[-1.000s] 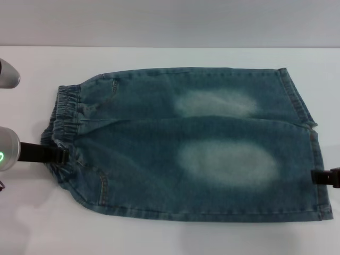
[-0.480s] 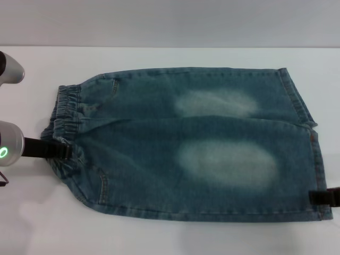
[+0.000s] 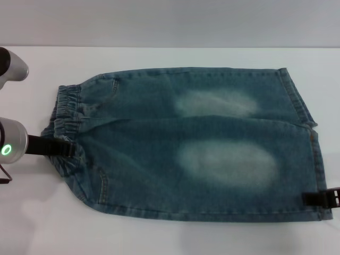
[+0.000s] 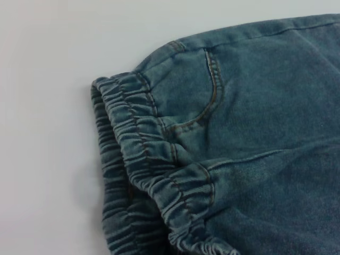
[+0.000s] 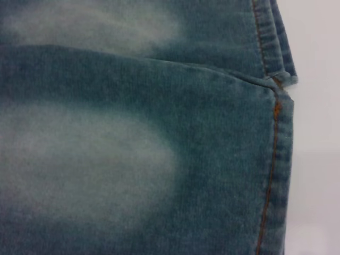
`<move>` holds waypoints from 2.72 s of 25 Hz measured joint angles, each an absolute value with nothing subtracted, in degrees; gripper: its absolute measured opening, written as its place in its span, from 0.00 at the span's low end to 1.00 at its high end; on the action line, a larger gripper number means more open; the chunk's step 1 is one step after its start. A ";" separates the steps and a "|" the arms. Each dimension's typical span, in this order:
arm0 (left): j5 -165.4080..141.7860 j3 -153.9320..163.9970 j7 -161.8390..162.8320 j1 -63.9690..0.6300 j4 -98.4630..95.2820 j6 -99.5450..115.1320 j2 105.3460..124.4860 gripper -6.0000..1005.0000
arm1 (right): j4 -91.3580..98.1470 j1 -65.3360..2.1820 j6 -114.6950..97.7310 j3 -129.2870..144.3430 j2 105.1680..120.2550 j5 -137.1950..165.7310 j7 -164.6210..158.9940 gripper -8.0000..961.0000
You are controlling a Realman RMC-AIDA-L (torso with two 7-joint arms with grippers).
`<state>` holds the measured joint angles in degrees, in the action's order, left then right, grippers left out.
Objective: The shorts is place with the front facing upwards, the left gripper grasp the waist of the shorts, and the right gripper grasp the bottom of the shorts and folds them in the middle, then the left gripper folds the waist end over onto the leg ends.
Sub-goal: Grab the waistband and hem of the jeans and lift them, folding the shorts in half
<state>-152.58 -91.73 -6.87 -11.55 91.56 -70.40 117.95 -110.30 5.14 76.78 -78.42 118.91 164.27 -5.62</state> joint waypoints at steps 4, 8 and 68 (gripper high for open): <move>-152.58 -91.69 -6.85 -11.59 91.56 -70.40 117.95 0.10 | -110.09 5.11 76.72 -78.21 118.91 164.26 -5.63 0.84; -152.58 -91.67 -6.85 -11.60 91.57 -70.53 117.95 0.10 | -110.03 5.10 76.79 -78.21 118.91 164.04 -5.63 0.84; -151.96 -91.58 -7.34 -12.14 91.57 -70.66 117.95 0.10 | -107.55 1.14 78.85 -76.68 118.62 166.32 -6.14 0.09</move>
<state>-151.96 -91.58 -7.34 -12.14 91.57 -70.66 117.95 -107.55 1.14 78.85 -76.68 118.62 166.32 -6.14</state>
